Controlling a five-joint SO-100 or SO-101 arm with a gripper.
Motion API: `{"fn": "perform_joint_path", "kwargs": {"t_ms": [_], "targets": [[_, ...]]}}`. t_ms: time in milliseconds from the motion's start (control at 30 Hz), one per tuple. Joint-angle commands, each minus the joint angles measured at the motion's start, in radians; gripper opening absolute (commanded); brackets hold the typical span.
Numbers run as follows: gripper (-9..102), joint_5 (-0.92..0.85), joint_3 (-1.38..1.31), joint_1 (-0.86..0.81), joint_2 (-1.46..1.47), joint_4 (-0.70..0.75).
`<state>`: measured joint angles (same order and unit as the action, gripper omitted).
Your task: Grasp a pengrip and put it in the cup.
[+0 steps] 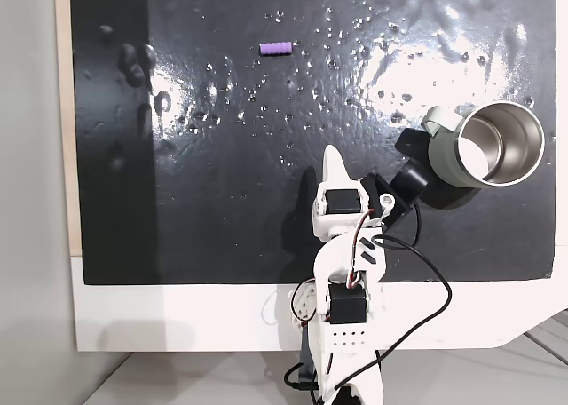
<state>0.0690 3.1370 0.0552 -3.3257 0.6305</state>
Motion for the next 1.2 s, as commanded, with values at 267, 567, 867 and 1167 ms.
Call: {"fn": "perform_joint_path", "kwargs": {"t_ms": [267,567,867,1167], "targets": [[0,-0.028,0.052,0.014,-0.012,0.003],[0,-0.078,-0.038,0.038,-0.012,0.063],[0,-0.063,-0.39,0.146,0.179,0.181],[0,0.017,-0.991,0.146,0.807,0.407]]}}
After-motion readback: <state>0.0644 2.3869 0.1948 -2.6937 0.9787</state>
